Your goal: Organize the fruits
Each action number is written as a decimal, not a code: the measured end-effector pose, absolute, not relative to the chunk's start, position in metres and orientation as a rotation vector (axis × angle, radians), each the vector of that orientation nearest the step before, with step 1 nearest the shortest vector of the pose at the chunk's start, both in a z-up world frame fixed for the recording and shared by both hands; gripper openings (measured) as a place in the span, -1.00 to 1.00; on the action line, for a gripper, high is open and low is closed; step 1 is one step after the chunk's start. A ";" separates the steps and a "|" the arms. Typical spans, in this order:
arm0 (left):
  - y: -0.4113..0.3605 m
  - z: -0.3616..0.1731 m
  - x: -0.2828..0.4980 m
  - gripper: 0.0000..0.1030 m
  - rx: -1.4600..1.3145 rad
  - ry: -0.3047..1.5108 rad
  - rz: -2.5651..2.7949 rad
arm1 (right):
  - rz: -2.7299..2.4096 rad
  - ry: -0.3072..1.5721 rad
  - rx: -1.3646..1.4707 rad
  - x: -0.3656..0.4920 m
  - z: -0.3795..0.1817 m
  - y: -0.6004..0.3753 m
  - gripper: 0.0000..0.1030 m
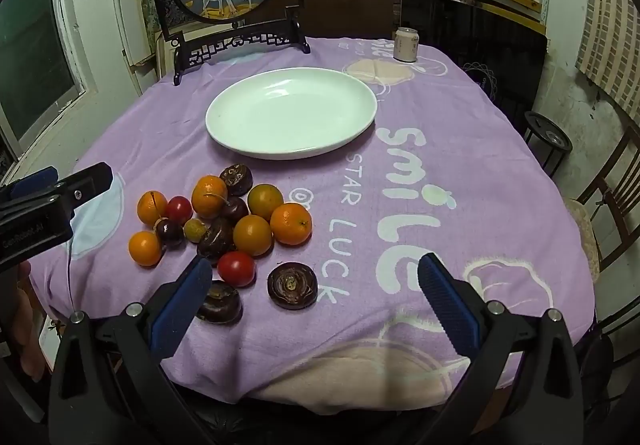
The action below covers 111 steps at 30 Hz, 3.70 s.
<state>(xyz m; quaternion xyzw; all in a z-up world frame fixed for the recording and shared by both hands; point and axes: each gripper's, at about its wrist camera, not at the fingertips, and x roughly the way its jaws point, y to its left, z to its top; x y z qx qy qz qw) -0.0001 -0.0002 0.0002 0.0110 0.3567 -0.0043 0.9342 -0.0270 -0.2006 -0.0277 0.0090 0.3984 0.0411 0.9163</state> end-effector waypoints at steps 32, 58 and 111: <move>-0.001 -0.010 -0.001 0.96 0.021 0.744 -0.012 | 0.087 0.817 0.016 -0.027 -0.029 -0.197 0.97; -0.001 -0.011 0.000 0.96 0.020 0.748 -0.012 | 0.091 0.818 0.016 -0.028 -0.032 -0.194 0.97; 0.004 -0.097 0.019 -0.05 -0.025 0.975 -0.165 | 0.214 0.914 0.022 -0.003 -0.102 -0.213 -0.23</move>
